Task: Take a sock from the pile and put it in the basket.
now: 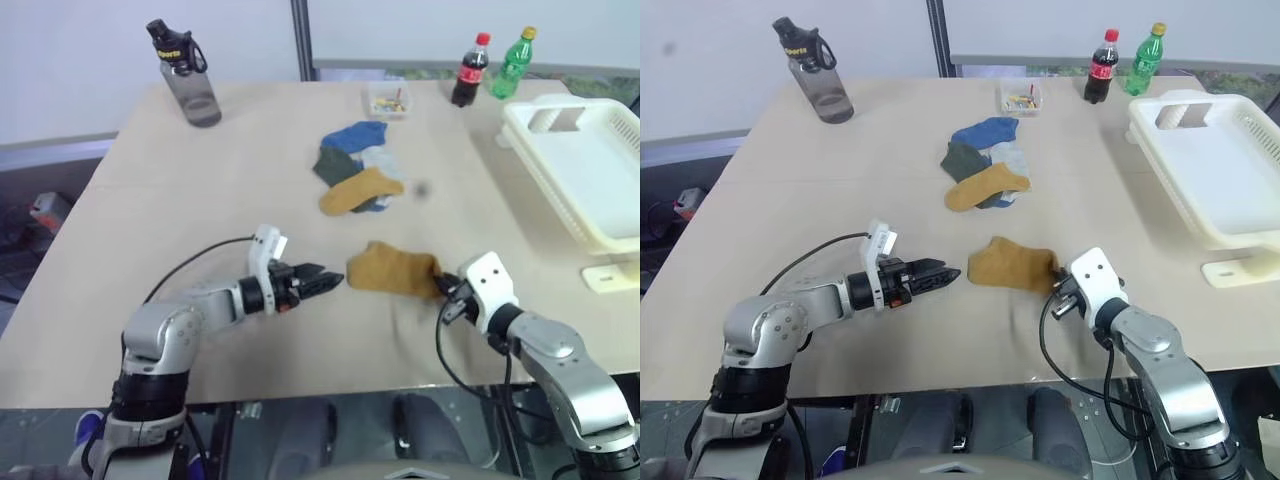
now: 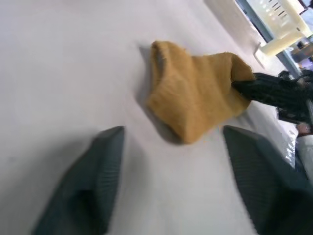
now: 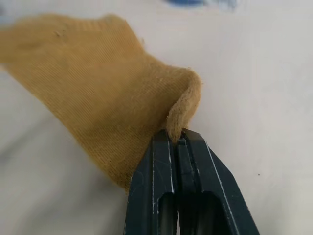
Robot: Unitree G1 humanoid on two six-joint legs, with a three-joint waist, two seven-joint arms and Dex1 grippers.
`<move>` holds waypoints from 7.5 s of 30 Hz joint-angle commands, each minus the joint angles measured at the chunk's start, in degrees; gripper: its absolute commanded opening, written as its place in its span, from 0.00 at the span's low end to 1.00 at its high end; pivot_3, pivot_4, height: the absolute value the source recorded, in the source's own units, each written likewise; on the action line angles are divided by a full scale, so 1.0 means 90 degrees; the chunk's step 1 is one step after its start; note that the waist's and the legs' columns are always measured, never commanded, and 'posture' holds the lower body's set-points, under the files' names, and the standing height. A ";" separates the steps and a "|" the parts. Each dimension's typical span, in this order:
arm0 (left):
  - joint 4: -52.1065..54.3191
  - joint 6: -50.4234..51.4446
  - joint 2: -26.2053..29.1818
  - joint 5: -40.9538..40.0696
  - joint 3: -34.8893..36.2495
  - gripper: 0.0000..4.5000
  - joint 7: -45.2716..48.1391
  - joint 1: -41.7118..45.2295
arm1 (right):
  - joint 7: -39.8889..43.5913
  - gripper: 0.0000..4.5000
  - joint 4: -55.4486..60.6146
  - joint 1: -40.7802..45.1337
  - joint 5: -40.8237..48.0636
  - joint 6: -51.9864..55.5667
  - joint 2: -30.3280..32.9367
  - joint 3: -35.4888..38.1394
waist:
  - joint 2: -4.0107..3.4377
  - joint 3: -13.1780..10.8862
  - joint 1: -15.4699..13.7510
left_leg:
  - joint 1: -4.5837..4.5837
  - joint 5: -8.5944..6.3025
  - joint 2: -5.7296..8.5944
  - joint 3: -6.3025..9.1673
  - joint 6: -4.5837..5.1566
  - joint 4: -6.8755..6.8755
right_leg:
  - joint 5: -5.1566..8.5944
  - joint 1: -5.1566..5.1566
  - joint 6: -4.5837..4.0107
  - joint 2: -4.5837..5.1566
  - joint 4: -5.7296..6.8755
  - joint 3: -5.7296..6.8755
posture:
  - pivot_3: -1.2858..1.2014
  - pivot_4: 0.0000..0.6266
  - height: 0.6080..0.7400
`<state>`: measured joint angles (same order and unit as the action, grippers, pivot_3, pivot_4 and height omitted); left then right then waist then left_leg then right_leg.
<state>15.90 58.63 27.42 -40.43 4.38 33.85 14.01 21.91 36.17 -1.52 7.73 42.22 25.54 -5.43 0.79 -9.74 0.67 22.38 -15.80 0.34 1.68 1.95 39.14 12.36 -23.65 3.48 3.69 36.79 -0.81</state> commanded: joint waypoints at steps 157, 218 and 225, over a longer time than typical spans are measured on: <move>-0.2043 -0.3438 -0.0014 0.2833 -0.2314 0.10 0.2533 0.1495 | -0.0151 0.15 -0.0577 0.0166 0.0823 0.0140 0.0100 0.0461 | 0.0011 -0.0027 -0.0063 | 0.0032 -0.0002 0.0051 0.0023 0.0008 0.0009 | -0.0001 -0.0012 0.0040 0.0030 0.0003 0.0016 | 0.52 0.24 1.00; -0.6272 -0.0599 -0.1746 0.0772 0.2264 0.02 -0.1447 0.4528 | 0.0519 0.74 0.1163 -0.0208 0.0928 -0.1356 0.0852 0.1390 | 0.0023 -0.0030 -0.0128 | 0.0021 0.0001 0.0058 0.0035 0.0002 0.0014 | -0.0002 0.0004 0.0042 0.0032 0.0005 0.0030 | 0.52 0.24 1.00; -0.4842 0.0732 -0.0683 0.0405 0.2179 0.02 -0.0974 0.3401 | 0.0587 0.74 0.1065 -0.0122 0.0956 -0.1372 0.0840 0.1313 | 0.0022 -0.0030 0.0038 | 0.0019 0.0011 0.0053 0.0030 -0.0017 0.0006 | -0.0002 -0.0002 0.0041 0.0031 0.0008 0.0021 | 0.52 0.24 1.00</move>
<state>-32.58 62.19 18.74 -35.78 24.17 23.97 46.55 27.07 44.88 -3.38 16.16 31.01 33.25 6.29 1.00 -10.02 1.01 22.55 -15.71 0.80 1.94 1.80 39.19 12.35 -23.67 3.85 3.96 36.86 -0.63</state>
